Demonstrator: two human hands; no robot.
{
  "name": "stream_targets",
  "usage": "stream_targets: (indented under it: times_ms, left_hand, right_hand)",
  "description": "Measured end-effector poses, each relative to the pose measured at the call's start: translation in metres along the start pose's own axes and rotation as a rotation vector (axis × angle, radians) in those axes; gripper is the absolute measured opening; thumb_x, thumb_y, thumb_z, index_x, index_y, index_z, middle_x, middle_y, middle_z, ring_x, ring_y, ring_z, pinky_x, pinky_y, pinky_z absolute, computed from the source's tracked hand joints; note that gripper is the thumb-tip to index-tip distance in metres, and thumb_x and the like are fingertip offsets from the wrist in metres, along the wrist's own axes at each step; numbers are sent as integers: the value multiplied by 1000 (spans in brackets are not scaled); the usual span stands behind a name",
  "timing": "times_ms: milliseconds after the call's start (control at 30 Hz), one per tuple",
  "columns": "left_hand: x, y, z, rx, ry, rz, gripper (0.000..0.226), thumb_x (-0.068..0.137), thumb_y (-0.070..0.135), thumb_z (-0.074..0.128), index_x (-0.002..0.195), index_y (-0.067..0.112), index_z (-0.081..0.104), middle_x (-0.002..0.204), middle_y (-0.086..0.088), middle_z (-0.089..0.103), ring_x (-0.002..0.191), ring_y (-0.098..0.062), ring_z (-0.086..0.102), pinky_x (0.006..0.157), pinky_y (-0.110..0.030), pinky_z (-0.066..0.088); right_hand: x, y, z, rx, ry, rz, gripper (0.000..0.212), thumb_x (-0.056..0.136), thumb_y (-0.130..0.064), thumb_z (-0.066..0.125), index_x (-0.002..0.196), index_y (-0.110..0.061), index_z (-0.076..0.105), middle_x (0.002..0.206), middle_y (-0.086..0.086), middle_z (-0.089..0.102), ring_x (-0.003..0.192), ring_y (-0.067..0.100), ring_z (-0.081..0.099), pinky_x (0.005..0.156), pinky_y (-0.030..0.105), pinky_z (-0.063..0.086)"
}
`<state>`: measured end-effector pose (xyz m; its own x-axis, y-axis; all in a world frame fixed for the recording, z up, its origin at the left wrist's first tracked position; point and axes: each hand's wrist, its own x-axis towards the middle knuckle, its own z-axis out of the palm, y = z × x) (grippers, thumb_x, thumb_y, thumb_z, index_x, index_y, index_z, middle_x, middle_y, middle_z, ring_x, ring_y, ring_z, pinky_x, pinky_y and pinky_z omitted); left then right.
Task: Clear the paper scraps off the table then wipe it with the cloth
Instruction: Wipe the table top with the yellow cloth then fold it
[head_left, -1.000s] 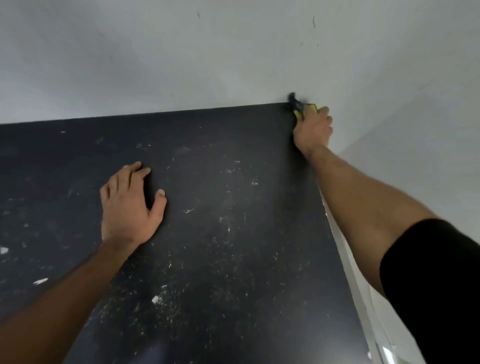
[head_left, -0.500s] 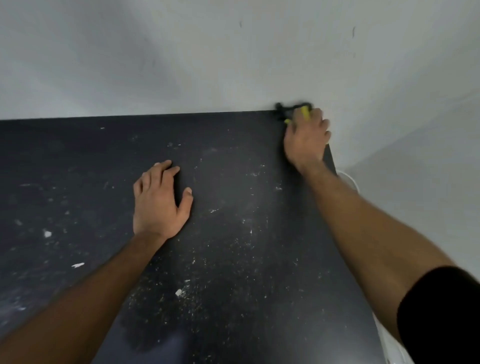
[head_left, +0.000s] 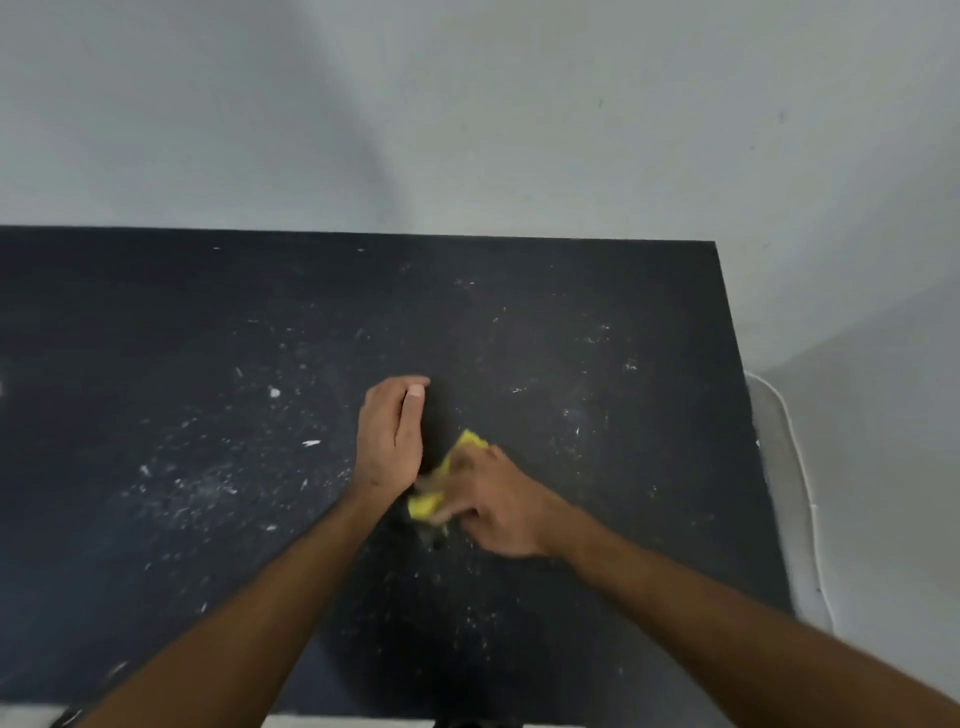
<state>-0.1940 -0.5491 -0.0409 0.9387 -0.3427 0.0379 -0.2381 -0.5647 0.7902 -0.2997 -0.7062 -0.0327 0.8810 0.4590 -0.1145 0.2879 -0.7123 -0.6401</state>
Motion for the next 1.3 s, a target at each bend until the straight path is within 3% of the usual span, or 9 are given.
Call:
stream_targets:
  times_ms: [100,200,333,567,767,900,1000,1167,1300]
  left_hand:
    - [-38,14,-34,69,-22,-88,28,107,35,46,114,17,67,106,8,62,104,-12,56,93,-36,49]
    - [-77,26,-64,102,-115,-147,16,104,33,53,106,23,66,99,10,65,94,-8,61,82,-31,52]
    - [-122,47,-87,75,-281,-119,9,99,29,61,97,26,69,93,15,71,88,-2,67,81,-28,55]
    - [-163,105,-94,-394,-492,-396,32,90,27,71,120,17,66,102,5,73,92,-9,67,85,-26,52]
    - [-161,128,-144,-908,-412,-660,62,101,63,38,124,14,68,116,-11,74,103,-28,73,102,-49,53]
    - [-150,110,-185,-949,-295,-585,27,102,24,57,124,11,68,118,-14,75,109,-32,70,91,-40,60]
    - [-133,75,-228,-904,-184,-593,27,95,-4,57,117,7,68,110,-14,77,100,-30,71,80,-35,62]
    - [-106,23,-317,-962,-197,-698,26,101,11,52,122,9,68,116,-13,76,100,-24,75,78,-33,62]
    - [-79,-19,-382,-907,-235,-757,26,101,23,62,120,6,69,115,-13,77,107,-30,74,95,-45,59]
  right_hand:
    - [-64,-44,20,79,-277,40,34,78,-11,59,99,-27,79,109,-12,73,107,15,50,98,36,38]
    - [-110,-64,7,86,-369,214,21,84,-19,55,91,-20,75,93,-9,73,90,15,57,82,30,47]
    - [-121,-69,-30,407,-67,458,19,83,-17,54,96,-26,63,85,-12,65,75,6,61,65,21,43]
    - [-93,-126,-77,711,250,578,7,99,-20,59,100,-25,63,89,-12,73,76,5,60,75,24,45]
    - [-54,-172,-91,800,283,469,6,99,-28,63,98,-27,69,99,3,76,85,18,67,83,47,55]
    - [-6,-205,-92,805,263,432,26,98,-49,60,100,-25,71,94,1,72,82,17,64,78,41,51]
    - [35,-231,-91,918,223,454,46,84,-53,75,119,-23,67,113,-2,74,99,11,72,89,33,58]
    - [110,-265,-69,1031,149,489,65,78,-10,87,134,-19,55,120,6,71,102,19,71,72,30,57]
    - [172,-301,-47,1170,398,584,46,93,-22,75,134,-15,55,121,14,69,104,24,70,88,44,60]
